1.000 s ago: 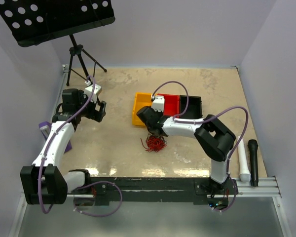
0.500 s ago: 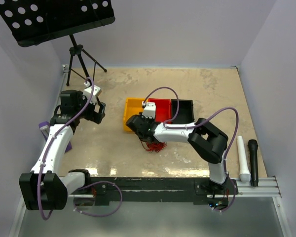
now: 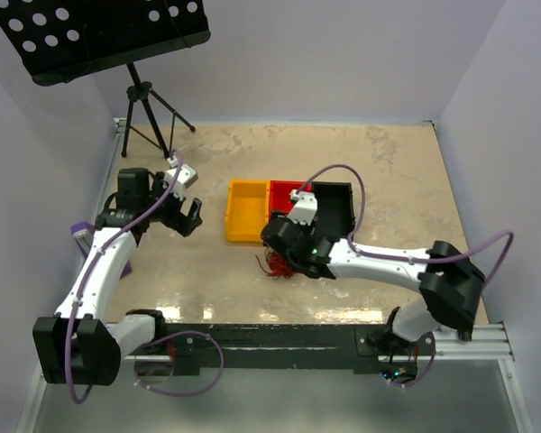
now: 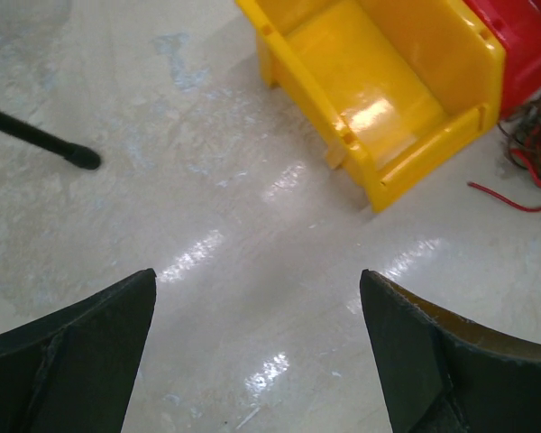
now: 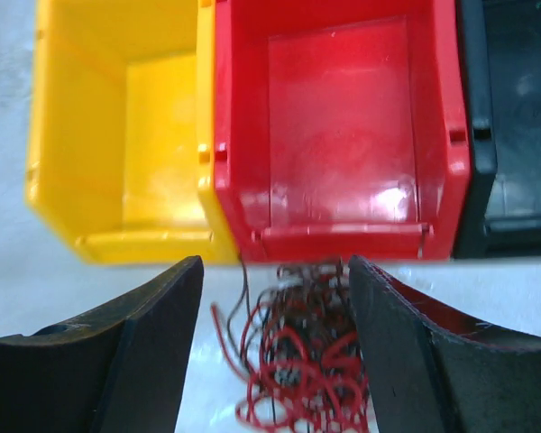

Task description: Untangle the cables

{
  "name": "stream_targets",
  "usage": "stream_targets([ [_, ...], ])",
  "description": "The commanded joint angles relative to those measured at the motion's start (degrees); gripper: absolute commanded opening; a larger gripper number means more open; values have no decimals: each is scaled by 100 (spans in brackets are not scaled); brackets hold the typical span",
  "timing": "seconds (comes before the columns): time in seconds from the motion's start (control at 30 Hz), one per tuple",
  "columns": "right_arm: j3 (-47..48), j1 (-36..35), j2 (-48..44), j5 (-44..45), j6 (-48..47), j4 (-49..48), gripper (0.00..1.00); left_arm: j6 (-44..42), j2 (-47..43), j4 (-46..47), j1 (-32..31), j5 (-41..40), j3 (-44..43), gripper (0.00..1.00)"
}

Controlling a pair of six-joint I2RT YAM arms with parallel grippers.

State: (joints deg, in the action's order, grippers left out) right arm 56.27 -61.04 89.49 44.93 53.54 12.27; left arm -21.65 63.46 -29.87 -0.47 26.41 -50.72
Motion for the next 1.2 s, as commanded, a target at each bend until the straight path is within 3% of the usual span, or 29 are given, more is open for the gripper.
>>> stream_targets([
  [0.0, -817, -294, -783, -457, 701, 74, 68, -340, -80, -300, -435, 593, -123, 100],
  [0.13, -1565, -602, -1083, -871, 1123, -163, 66, -585, 25, -283, -831, 496, -52, 100],
  [0.27, -1629, -655, -715, -854, 1282, -251, 63, -796, 237, -449, -937, 767, -140, 100],
  [0.47, -1242, -1076, -450, -1162, 1299, -428, 38, -1034, 9, -397, -1314, 1226, 79, 100],
  [0.6, -1206, -1481, -792, -1214, 1746, -234, 34, -1113, 26, -353, -1692, 1235, 255, 100],
  [0.73, -1452, -1622, -1372, -1224, 2116, -121, 34, -1166, 298, -379, -2044, 1086, 326, 100],
  [0.8, -1514, -1631, -1531, -1110, 2274, 125, 46, -1210, 395, -362, -2132, 1006, 378, 100],
  [0.9, -1566, -1631, -1584, -1021, 2372, 389, 51, -1254, 465, -362, -2168, 980, 422, 100],
  [1.17, -1575, -1692, -1522, -1197, 2362, 776, 51, -1438, 448, -476, -2299, 1111, 475, 100],
])
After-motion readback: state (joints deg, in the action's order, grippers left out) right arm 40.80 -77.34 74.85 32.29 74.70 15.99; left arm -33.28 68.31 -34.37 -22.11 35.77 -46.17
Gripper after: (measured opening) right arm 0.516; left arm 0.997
